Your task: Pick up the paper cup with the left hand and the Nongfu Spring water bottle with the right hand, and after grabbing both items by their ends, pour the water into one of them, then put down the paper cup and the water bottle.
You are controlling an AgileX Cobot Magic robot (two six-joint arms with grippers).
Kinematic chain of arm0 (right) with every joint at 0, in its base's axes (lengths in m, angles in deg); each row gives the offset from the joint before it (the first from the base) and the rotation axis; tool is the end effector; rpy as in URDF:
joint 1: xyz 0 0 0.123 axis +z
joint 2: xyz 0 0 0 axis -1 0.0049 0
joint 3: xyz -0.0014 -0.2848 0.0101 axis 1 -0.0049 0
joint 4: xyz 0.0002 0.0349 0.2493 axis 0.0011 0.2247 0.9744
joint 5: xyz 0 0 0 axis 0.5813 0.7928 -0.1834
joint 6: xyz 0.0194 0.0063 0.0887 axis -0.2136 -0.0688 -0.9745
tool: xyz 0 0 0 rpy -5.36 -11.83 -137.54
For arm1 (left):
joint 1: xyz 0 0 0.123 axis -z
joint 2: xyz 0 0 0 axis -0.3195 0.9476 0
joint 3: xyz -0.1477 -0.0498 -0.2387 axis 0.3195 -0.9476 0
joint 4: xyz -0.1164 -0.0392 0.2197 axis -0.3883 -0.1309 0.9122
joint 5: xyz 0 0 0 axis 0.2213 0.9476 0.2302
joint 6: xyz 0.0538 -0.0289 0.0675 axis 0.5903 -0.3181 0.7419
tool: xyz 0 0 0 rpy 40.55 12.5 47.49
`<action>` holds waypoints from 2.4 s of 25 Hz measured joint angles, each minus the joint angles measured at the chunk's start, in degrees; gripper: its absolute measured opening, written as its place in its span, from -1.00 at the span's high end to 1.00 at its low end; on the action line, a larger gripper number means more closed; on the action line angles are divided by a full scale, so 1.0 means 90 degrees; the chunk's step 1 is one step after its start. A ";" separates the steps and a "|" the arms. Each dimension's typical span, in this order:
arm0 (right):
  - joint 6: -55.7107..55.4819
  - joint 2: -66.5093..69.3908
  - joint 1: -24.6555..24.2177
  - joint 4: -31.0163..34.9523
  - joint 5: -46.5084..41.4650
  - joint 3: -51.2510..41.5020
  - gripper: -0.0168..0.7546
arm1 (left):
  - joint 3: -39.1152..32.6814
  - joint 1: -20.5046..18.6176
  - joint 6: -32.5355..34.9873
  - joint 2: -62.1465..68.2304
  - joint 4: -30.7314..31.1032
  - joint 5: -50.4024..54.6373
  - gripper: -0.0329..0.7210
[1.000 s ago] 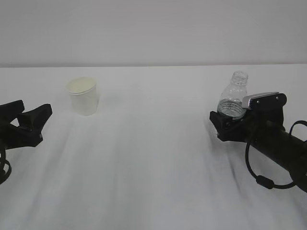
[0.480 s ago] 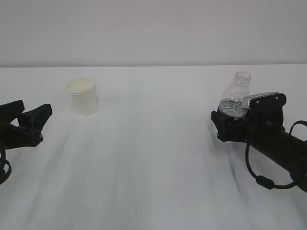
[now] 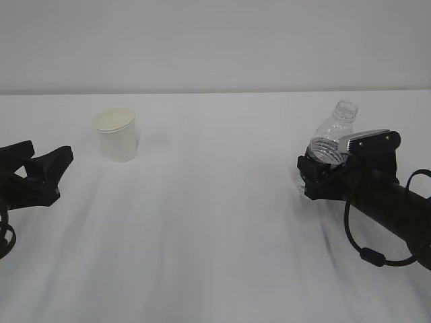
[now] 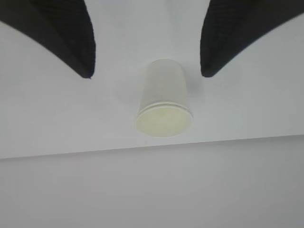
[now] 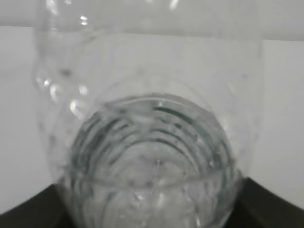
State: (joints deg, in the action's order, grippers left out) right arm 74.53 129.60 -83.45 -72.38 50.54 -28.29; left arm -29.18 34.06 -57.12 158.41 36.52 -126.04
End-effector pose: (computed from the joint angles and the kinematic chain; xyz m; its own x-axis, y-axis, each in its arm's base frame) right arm 0.3300 0.0615 0.0674 -0.2574 -0.0811 -0.9629 -0.3833 0.9233 0.0247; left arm 0.2304 -0.0670 0.1554 -0.1618 -0.0466 -0.9857 0.2882 0.9531 -0.0923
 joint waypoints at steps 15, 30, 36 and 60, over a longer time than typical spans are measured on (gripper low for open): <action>-0.0004 0.0000 0.0000 -0.0016 0.0000 0.0000 -0.14 | 0.0000 0.0000 0.0000 0.0011 0.0011 0.0000 -0.38; 0.0133 -0.0844 0.0000 -0.0219 -0.0175 -0.0705 -0.13 | 0.0013 0.0000 0.0000 0.0376 0.0040 -0.0012 -0.36; 0.0388 -0.1234 0.0000 -0.0136 -0.0175 -0.1120 -0.13 | 0.0307 0.0000 0.0000 0.0845 0.0254 -0.0012 -0.36; 0.0359 -0.2132 0.0000 -0.0174 -0.0197 -0.1709 -0.13 | 0.1276 0.0000 0.0000 0.1508 0.0510 -0.0022 -0.16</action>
State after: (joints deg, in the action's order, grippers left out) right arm 77.77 110.41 -83.45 -73.94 48.76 -43.67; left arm -17.69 34.06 -57.12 171.99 41.11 -126.23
